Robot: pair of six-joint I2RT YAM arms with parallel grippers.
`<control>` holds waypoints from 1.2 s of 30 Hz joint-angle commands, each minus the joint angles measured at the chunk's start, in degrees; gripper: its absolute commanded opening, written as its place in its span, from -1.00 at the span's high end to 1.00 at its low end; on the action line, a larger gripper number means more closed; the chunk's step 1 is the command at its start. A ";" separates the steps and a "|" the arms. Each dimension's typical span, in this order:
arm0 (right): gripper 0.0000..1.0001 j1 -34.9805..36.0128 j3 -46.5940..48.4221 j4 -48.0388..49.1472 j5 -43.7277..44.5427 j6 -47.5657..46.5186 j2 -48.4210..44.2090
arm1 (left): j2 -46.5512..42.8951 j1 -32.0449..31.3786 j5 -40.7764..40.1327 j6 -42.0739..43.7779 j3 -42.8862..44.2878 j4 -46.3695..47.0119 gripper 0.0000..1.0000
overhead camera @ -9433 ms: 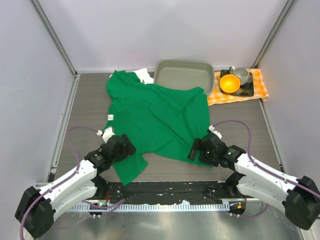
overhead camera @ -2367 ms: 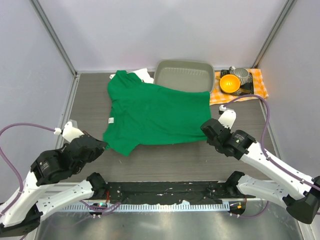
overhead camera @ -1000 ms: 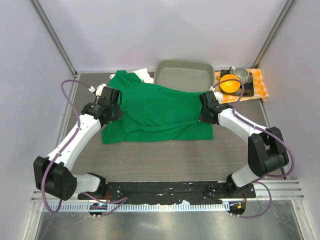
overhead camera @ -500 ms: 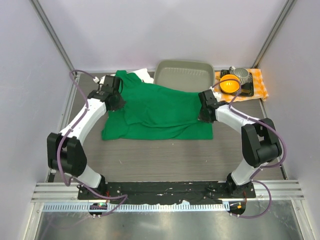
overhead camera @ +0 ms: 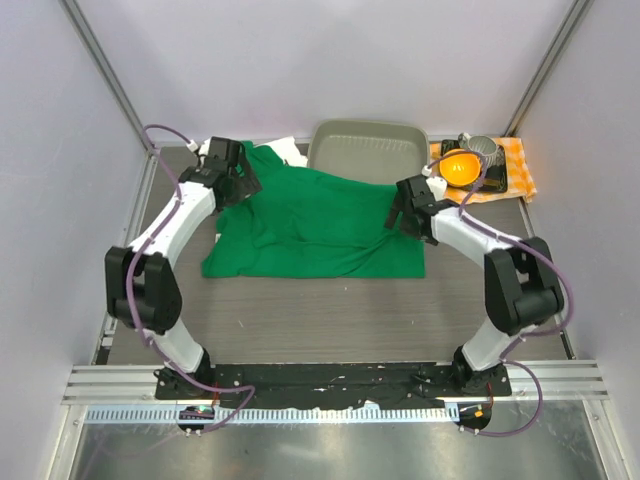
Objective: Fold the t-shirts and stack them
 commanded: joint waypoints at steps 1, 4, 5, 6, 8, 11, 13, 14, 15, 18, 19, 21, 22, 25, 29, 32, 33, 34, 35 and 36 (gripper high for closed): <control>-0.95 4.69 -0.47 1.02 6.83 -1.38 -12.34 | -15.22 -4.15 -4.64 0.09 -4.74 -0.11 -0.99; -0.96 8.56 -0.73 -4.08 6.93 -1.65 -16.12 | -23.67 -8.02 -3.76 -2.19 -13.18 -1.96 -1.00; -0.96 9.35 -1.17 -5.57 6.75 -1.48 -17.35 | -25.51 -9.08 -3.41 -4.11 -15.04 -3.44 -1.00; -0.97 11.10 -1.61 -6.28 5.44 -1.56 -18.06 | -28.75 -9.79 -1.76 -5.09 -17.06 -3.37 -0.99; -0.98 12.26 -3.89 -6.55 4.12 -1.91 -19.38 | -32.72 -11.02 1.41 -6.94 -24.86 0.29 -1.00; -0.99 12.88 -7.84 -3.93 1.92 -2.35 -20.78 | -37.83 -11.29 3.53 -8.53 -33.22 6.27 -1.00; -0.99 12.88 -10.48 -0.60 -0.35 -3.49 -21.84 | -38.71 -11.29 4.50 -7.48 -35.53 8.66 -0.99; -0.99 12.88 -11.36 0.91 -1.24 -4.02 -22.11 | -38.89 -11.29 4.33 -6.86 -37.80 11.89 -1.00; -0.99 12.79 -12.15 2.31 -2.29 -4.72 -22.46 | -39.06 -11.29 4.06 -6.16 -38.61 13.58 -0.99; -0.99 12.88 -14.09 6.89 -5.46 -5.34 -22.29 | -39.06 -11.20 1.87 -5.19 -41.68 19.73 -1.00; -0.99 12.79 -14.10 7.51 -5.99 -5.52 -21.59 | -38.45 -10.77 1.17 -5.01 -42.13 21.83 -1.00; -0.99 12.88 -14.09 8.12 -6.96 -5.52 -20.71 | -37.23 -9.80 0.55 -5.36 -43.00 23.17 -0.99; -0.99 12.96 -14.10 8.82 -7.05 -5.60 -19.83 | -36.44 -9.62 -0.06 -6.06 -43.10 24.04 -0.99; -1.00 12.88 -14.18 10.23 -7.49 -5.78 -18.86 | -33.36 -9.53 -1.91 -6.59 -43.54 26.50 -0.99; -0.99 12.61 -14.62 11.99 -6.96 -6.04 -17.72 | -28.97 -9.44 -3.41 -7.47 -43.10 29.41 -0.99; -0.99 11.91 -14.97 13.48 -6.87 -6.22 -16.84 | -25.54 -9.36 -5.25 -6.95 -42.66 31.25 -1.00; -0.99 11.56 -15.24 14.45 -7.22 -6.39 -16.57 | -24.14 -9.35 -6.13 -6.68 -42.66 31.96 -0.99; -0.99 11.30 -15.32 14.80 -7.49 -6.57 -16.40 | -23.51 -9.18 -6.66 -6.51 -42.66 33.18 -0.99; -0.99 11.12 -15.41 15.24 -7.40 -7.09 -16.05 | -22.81 -8.83 -7.01 -6.07 -42.66 33.89 -0.99; -0.99 10.77 -15.85 15.86 -7.57 -7.01 -15.96 | -21.76 -8.48 -7.36 -6.07 -42.66 34.85 -0.99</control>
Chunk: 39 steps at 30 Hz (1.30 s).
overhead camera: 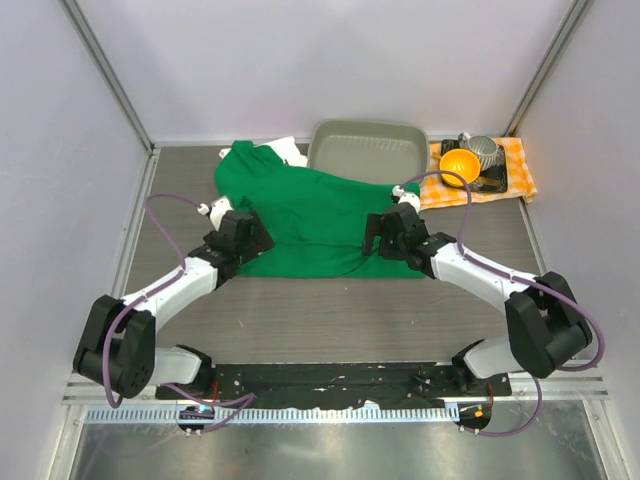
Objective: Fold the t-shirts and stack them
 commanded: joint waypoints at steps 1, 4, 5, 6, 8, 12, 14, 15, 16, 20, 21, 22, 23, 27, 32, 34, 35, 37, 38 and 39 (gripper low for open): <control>-0.99 -1.32 -0.73 5.02 -0.56 -1.50 0.83 | 2.73 1.27 -4.22 0.60 0.46 7.58 -1.00; -0.98 -1.41 -1.78 5.72 -0.91 -0.98 1.18 | 4.93 1.98 -4.48 0.51 0.47 8.55 -1.00; -0.98 -1.41 -2.39 5.90 -0.74 -0.89 1.27 | 5.45 2.15 -4.57 0.51 0.38 8.73 -1.00; -0.98 -1.50 -2.66 6.42 -0.82 -0.71 1.62 | 6.50 2.24 -4.74 0.43 0.38 8.82 -1.00; -0.98 -1.76 -3.27 7.04 -0.91 -0.27 2.06 | 7.56 2.41 -4.74 0.34 0.29 8.82 -1.00; -0.98 -2.55 -6.44 9.14 -2.23 1.13 2.41 | 9.50 2.42 -4.74 -0.10 -0.06 8.90 -1.00; -0.98 -2.81 -7.93 9.76 -2.41 1.57 2.24 | 9.68 2.42 -4.92 -0.63 -0.76 8.82 -0.99; -0.98 -2.90 -8.37 10.11 -2.67 1.92 2.33 | 9.68 2.42 -5.18 -0.89 -1.55 8.73 -0.99; -0.98 -3.08 -8.72 10.12 -2.84 2.19 2.50 | 9.59 2.42 -5.45 -1.24 -1.99 8.38 -0.99; -0.98 -3.08 -11.18 10.03 -3.02 3.24 2.59 | 6.79 2.42 -6.24 -2.39 -4.63 5.84 -1.00; -0.98 -3.08 -11.45 9.33 -3.20 3.50 2.59 | 6.17 2.42 -6.50 -2.74 -4.81 4.70 -1.00; -0.98 -3.08 -11.62 8.63 -3.29 4.12 2.59 | 5.29 2.42 -6.76 -3.43 -5.50 3.38 -1.00; -0.98 -3.08 -12.15 7.41 -3.20 4.64 2.59 | 3.98 2.42 -7.20 -3.70 -5.69 0.76 -0.99; -0.98 -3.17 -13.03 4.50 -2.23 5.70 2.15 | -0.33 2.42 -8.52 -4.93 -7.62 -3.22 -1.00; -0.99 -3.08 -15.23 1.86 -2.58 7.28 0.23 | -3.50 2.42 -8.52 -5.73 -9.73 -5.16 -1.00; -0.99 -3.17 -16.37 1.33 -2.85 7.64 -1.09 | -5.17 2.42 -8.70 -5.81 -10.87 -4.11 -0.99; -0.99 -2.99 -16.63 0.89 -2.76 7.64 -1.88 | -5.70 2.42 -8.70 -5.73 -11.22 -4.10 -1.00; -0.99 -2.99 -16.72 0.19 -2.41 7.81 -3.73 | -7.19 2.42 -8.18 -5.55 -10.70 -4.19 -0.99; -0.99 -2.99 -16.64 -0.25 -2.32 7.73 -4.43 | -7.81 2.42 -8.00 -5.46 -9.91 -4.45 -1.00; -0.99 -2.99 -16.55 -0.51 -2.49 7.81 -5.83 | -8.51 2.42 -7.82 -5.46 -9.30 -4.72 -0.99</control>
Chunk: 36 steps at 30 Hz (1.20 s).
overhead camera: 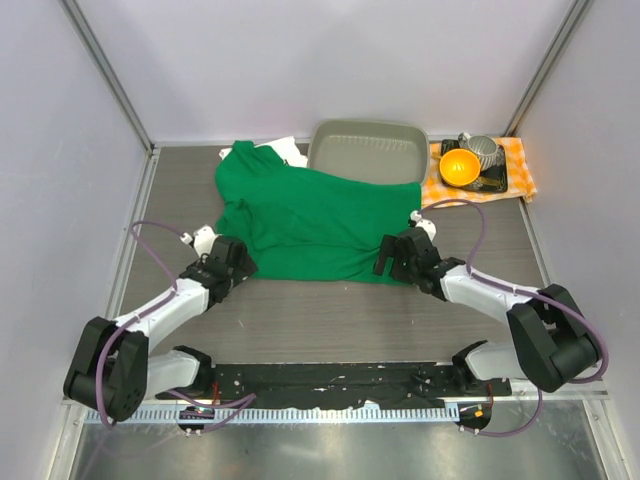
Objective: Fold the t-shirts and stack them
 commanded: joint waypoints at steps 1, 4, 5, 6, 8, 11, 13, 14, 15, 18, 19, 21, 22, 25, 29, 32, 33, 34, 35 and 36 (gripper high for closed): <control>-0.99 -0.04 -1.58 -9.06 -0.64 1.93 -3.24 | -4.79 0.21 -0.33 -0.61 2.20 -0.21 -1.00; -0.99 0.22 -0.35 -10.64 -0.99 1.67 -5.26 | -6.65 0.21 1.60 -1.14 4.49 -0.91 -0.99; -0.99 0.31 0.00 -11.34 -0.90 1.50 -5.45 | -6.66 0.21 2.05 -1.14 5.19 -1.18 -1.00; -1.00 0.31 0.44 -11.61 -0.82 1.32 -5.53 | -6.31 0.21 2.31 -1.14 6.94 -1.79 -0.99; -0.99 0.40 1.59 -12.40 -0.20 0.70 -5.19 | -4.56 0.21 2.67 -0.53 7.57 -0.84 -0.99; -0.99 0.40 2.20 -11.97 -0.72 0.53 -4.31 | 0.01 0.21 2.75 0.27 8.18 2.85 -0.99; -0.99 0.40 2.12 -11.53 -1.08 0.70 -4.04 | 3.26 0.21 3.37 0.62 8.80 5.83 -0.99; -1.00 0.40 2.12 -11.53 -1.25 0.79 -3.95 | 6.15 0.21 3.37 0.53 9.06 6.46 -0.99; -0.99 0.49 2.03 -11.44 -1.34 0.79 -4.04 | 7.57 0.21 3.46 0.45 9.06 7.42 -1.00; -0.99 0.49 1.59 -11.44 -1.43 0.70 -4.74 | 11.53 0.21 3.64 0.44 8.63 11.46 -1.00; -0.99 0.49 1.33 -11.52 -1.43 0.62 -4.92 | 12.23 0.21 3.81 0.27 8.54 11.82 -0.99; -0.99 0.49 0.89 -11.88 -1.69 0.53 -5.71 | 13.64 0.21 5.12 -0.52 7.84 12.26 -0.99; -0.99 0.49 0.71 -12.05 -1.78 0.61 -5.89 | 13.82 0.21 5.83 -1.04 7.31 12.09 -1.00; -0.99 0.40 0.71 -12.93 -2.22 0.53 -6.76 | 13.30 0.21 6.62 -3.15 4.76 9.73 -1.00; -0.99 0.57 1.32 -13.98 -2.83 0.35 -7.03 | 12.24 0.21 6.01 -5.44 3.79 3.14 -0.99; -0.99 1.19 2.29 -16.18 -3.45 0.17 -5.80 | 11.01 0.21 5.92 -7.20 3.09 -0.30 -0.99; -0.99 1.63 2.47 -17.40 -3.36 0.35 -5.54 | 10.58 0.21 5.83 -8.16 2.39 -1.87 -0.99; -0.99 1.98 2.38 -17.94 -3.02 0.96 -5.45 | 9.70 0.21 6.09 -8.43 2.12 -2.67 -1.00; -0.99 2.50 2.21 -18.46 -2.92 1.40 -5.53 | 9.26 0.21 6.18 -8.61 2.03 -3.55 -0.99; -0.99 2.68 1.51 -19.16 -2.75 2.02 -5.80 | 8.56 0.21 6.18 -9.04 1.60 -5.04 -1.00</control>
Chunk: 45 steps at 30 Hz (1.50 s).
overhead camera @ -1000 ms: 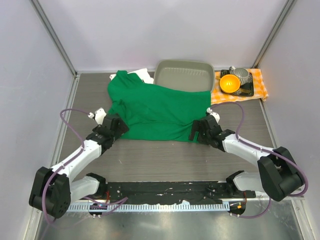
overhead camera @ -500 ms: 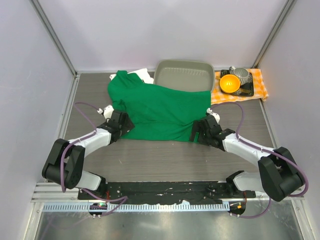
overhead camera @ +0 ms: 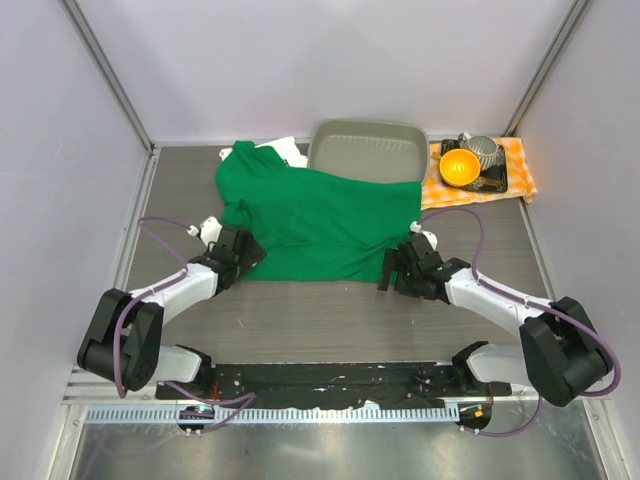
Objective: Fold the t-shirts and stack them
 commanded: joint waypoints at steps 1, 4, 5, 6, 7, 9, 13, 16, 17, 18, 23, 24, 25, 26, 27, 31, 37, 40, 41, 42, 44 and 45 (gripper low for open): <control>-0.99 1.44 0.72 -3.83 -0.02 2.34 -0.79 | -2.20 0.21 1.59 -4.37 -4.06 -12.87 -1.00; -0.99 1.97 -0.86 -4.27 -0.28 3.84 -1.32 | -4.31 0.21 2.12 -5.07 -5.29 -15.60 -1.00; -0.98 2.23 -1.30 -4.27 -0.37 4.20 -2.02 | -5.54 0.21 2.12 -5.25 -5.39 -17.26 -1.00; -0.99 2.49 -1.83 -4.62 -0.71 4.46 -2.46 | -6.16 0.21 2.30 -5.17 -5.56 -17.88 -1.00; -0.99 2.67 -2.01 -4.88 -0.81 4.73 -3.08 | -6.95 0.21 2.47 -5.51 -6.00 -18.58 -0.99; -0.99 3.80 -1.40 -6.11 0.07 4.91 -5.18 | -9.67 0.21 2.12 -5.86 -6.53 -20.78 -1.00; -0.99 6.27 2.99 -9.63 2.62 3.94 -6.68 | -14.51 0.21 1.24 -6.74 -7.85 -24.82 -0.99; -0.99 9.42 7.47 -12.61 5.08 2.45 -5.11 | -19.16 0.21 1.33 -8.15 -8.64 -28.51 -0.99; -0.99 10.31 8.52 -13.32 5.69 2.18 -4.49 | -20.57 0.21 1.24 -8.59 -8.90 -30.26 -1.00; -0.99 11.45 10.28 -14.45 6.48 2.01 -3.27 | -23.45 0.21 1.16 -9.38 -9.34 -31.41 -1.00; -0.99 17.59 13.98 -15.08 9.48 2.27 -0.71 | -31.81 0.21 1.59 -10.70 -8.91 -38.18 -0.99; -0.99 18.31 14.51 -13.69 9.22 2.18 -0.19 | -33.05 0.12 2.12 -10.61 -8.38 -38.36 -0.99; -0.99 19.10 15.12 -12.80 8.17 1.74 1.39 | -34.80 0.12 3.17 -10.44 -7.59 -38.37 -0.99; -0.99 20.50 16.35 -9.75 7.11 1.13 2.44 | -35.08 0.12 3.70 -10.00 -6.63 -38.37 -0.99; -0.99 21.38 17.14 -8.07 5.71 0.69 3.85 | -35.08 0.12 4.05 -9.56 -4.01 -38.37 -1.00; -0.99 24.11 23.20 -2.26 1.13 -0.98 12.46 | -33.06 0.03 4.06 -5.00 4.25 -38.54 -0.99; -0.99 24.55 28.04 9.25 -5.11 -1.16 20.99 | -28.32 0.12 1.77 -0.95 13.06 -37.93 -1.00; -0.99 24.55 30.68 11.11 -6.61 -1.07 24.95 | -26.38 0.12 2.56 -0.86 15.61 -37.32 -0.99; -0.99 24.55 31.64 11.46 -6.61 -0.81 26.09 | -26.03 0.21 2.47 -0.94 16.23 -37.23 -1.00; -0.99 24.55 31.91 11.81 -8.96 -0.72 27.40 | -25.94 0.30 2.04 -0.86 16.41 -36.79 -1.00; -0.99 24.55 31.13 13.30 -9.07 -0.46 28.47 | -25.59 0.64 1.77 -0.60 16.93 -36.70 -0.99; -0.99 24.55 30.43 14.18 -9.07 -0.46 29.52 | -25.24 1.00 1.86 -0.16 16.94 -36.52 -0.99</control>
